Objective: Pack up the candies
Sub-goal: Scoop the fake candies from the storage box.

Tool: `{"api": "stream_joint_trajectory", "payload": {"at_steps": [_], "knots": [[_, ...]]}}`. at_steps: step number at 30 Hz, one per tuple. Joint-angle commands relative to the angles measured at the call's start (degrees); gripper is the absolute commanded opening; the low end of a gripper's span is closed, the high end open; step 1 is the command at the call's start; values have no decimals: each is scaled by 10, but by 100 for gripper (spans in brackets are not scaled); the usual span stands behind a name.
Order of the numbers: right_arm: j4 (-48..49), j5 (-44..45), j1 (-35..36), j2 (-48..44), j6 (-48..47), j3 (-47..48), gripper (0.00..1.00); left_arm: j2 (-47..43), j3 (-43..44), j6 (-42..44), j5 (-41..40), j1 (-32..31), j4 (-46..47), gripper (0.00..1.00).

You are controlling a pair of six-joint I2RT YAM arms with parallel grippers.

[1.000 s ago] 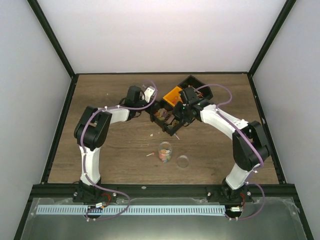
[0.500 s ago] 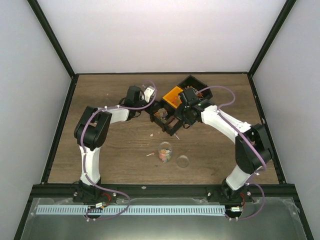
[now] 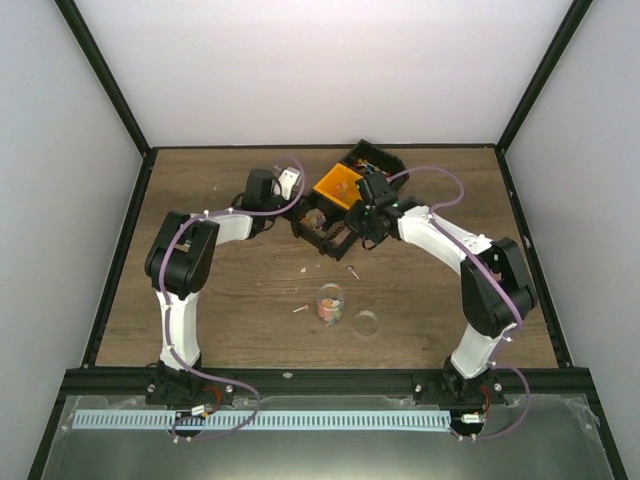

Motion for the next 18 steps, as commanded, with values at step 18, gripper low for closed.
{"api": "stream_joint_trajectory", "payload": {"at_steps": [18], "knots": [[57,-6,8,58,-48,-64,1,38,-25,20,74,-33,-69,4]]}}
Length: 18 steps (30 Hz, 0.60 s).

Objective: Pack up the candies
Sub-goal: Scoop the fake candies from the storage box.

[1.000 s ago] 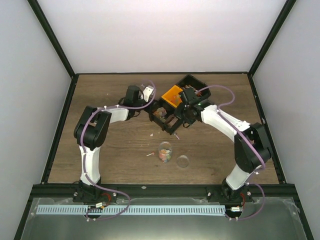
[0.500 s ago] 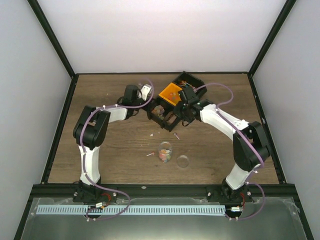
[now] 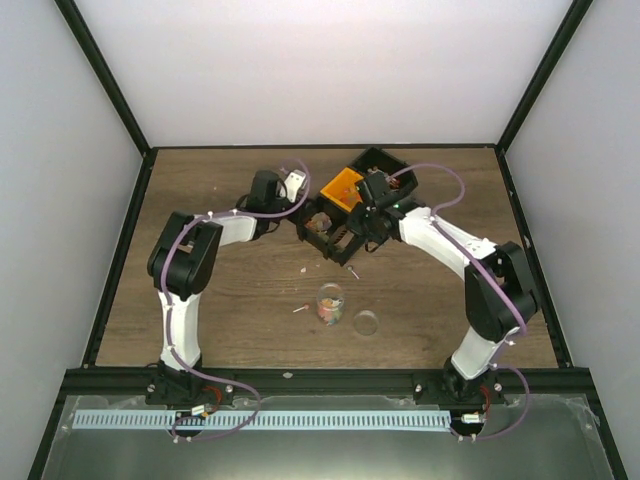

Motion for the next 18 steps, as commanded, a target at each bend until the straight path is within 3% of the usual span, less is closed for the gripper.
{"api": "stream_joint_trajectory", "payload": {"at_steps": [1,6,18], "knots": [[167,-85,-12,67,-4,-98,1,37,-25,24,51,-10,-66,4],[316,-158,-24,25,11,-168,1,37,-25,24,52,-10,-67,4],[381,-180,-58,-60,7,-204,1,37,-25,27,47,-10,-69,4]]}}
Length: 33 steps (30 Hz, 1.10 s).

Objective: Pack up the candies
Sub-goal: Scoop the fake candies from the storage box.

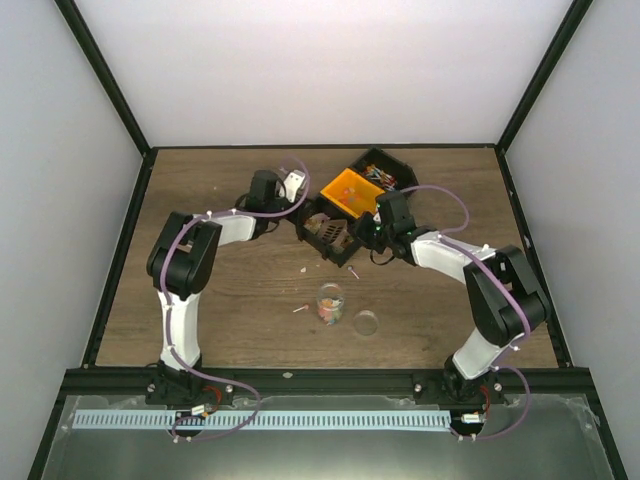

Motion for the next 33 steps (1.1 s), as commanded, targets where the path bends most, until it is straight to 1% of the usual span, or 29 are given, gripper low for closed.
{"api": "stream_joint_trajectory", "payload": {"at_steps": [1,3,6,10,12,16,18,20,21,26,29,30,33], "knots": [[48,-28,-8,-28,-4,-4,1,37,-27,23,50,-25,-69,4],[29,-17,-7,-31,-8,7,1,37,-27,23,49,-25,-70,4],[-27,17,-8,-25,-15,35,1,36,-28,24,49,-26,-70,4],[-159,65,-8,-19,-18,107,1,35,-27,26,44,-26,-72,4],[-204,88,-7,-21,-22,123,1,37,-25,24,46,-26,-70,4],[-345,154,4,6,3,192,1,40,-25,23,47,-26,-70,4],[-372,177,16,18,2,208,1,40,-26,23,47,-26,-69,4],[-350,170,21,28,3,187,1,40,-25,21,49,-26,-68,4],[-328,152,21,37,0,171,1,40,-25,21,50,-26,-67,4],[-186,94,21,79,9,84,1,40,-27,24,47,-26,-71,4],[-79,57,21,89,10,39,1,41,-27,23,51,-26,-70,4],[-64,55,21,93,11,38,1,42,-28,23,51,-26,-70,4],[-68,81,21,105,7,53,1,41,-29,23,50,-26,-71,4]]}}
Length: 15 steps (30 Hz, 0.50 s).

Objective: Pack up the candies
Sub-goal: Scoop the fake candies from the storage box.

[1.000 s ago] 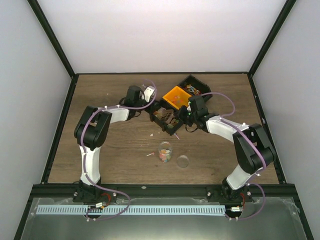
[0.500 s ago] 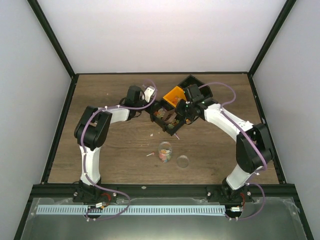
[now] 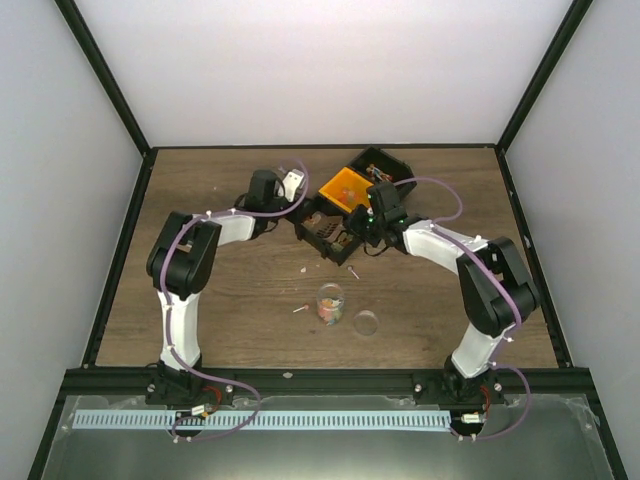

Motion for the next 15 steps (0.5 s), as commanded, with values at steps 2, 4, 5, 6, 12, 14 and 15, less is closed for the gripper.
{"api": "stream_joint_trajectory", "payload": {"at_steps": [2,4,5,6,12,14,15], "knots": [[-29,76,3,65,-9,-2,1,40,-29,23,37,-17,-68,4],[-75,105,3,37,-5,5,1,40,-28,24,35,-17,-70,4],[-83,115,4,18,-9,0,1,41,-28,24,34,-17,-70,4],[-80,121,4,-3,-13,-10,1,42,-28,24,34,-17,-69,4],[-28,80,4,51,-26,-15,1,46,-26,20,43,-18,-65,4],[5,34,4,102,-26,-2,1,44,-27,20,43,-17,-65,4],[40,12,4,118,-28,-9,1,43,-27,20,44,-17,-65,4]]}}
